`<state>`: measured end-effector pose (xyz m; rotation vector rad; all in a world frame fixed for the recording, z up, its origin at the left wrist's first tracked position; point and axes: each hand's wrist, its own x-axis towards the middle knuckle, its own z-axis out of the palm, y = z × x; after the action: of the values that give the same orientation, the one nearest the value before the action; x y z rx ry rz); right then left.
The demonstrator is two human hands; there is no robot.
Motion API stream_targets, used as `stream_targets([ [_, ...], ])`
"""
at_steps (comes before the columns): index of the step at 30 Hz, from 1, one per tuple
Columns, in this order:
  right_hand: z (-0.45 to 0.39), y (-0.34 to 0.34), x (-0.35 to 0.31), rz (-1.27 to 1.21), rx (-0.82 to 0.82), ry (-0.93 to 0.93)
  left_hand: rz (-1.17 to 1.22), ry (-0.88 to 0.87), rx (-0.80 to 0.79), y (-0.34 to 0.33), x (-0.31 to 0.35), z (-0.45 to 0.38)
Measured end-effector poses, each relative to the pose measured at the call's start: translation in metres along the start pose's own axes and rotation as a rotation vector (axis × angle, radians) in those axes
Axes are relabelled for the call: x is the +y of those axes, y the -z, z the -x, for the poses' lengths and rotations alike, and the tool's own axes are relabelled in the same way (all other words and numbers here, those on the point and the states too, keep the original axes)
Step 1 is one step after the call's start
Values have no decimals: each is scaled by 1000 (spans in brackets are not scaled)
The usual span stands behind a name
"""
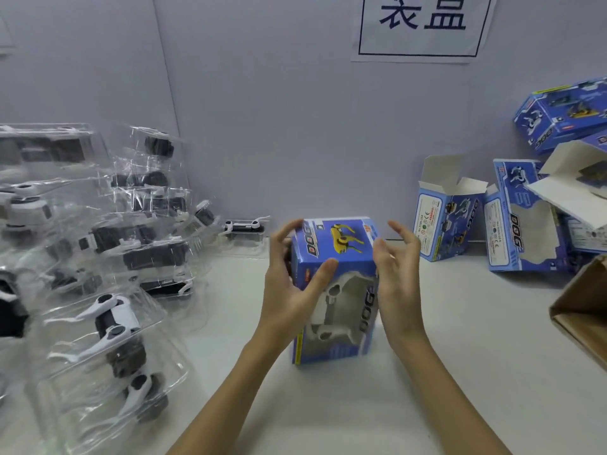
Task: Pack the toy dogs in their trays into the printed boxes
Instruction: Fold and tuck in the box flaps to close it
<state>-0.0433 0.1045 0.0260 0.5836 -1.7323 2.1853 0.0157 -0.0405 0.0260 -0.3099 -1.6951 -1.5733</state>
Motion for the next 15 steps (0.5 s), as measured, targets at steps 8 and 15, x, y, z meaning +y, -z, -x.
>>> stream_targets([
  [8, -8, 8, -1, -140, -121, -524, -842, -511, -36, -4, -39, 8],
  [15, -12, 29, 11, -229, -214, -635, -590, -292, -345, -6, -31, 15],
])
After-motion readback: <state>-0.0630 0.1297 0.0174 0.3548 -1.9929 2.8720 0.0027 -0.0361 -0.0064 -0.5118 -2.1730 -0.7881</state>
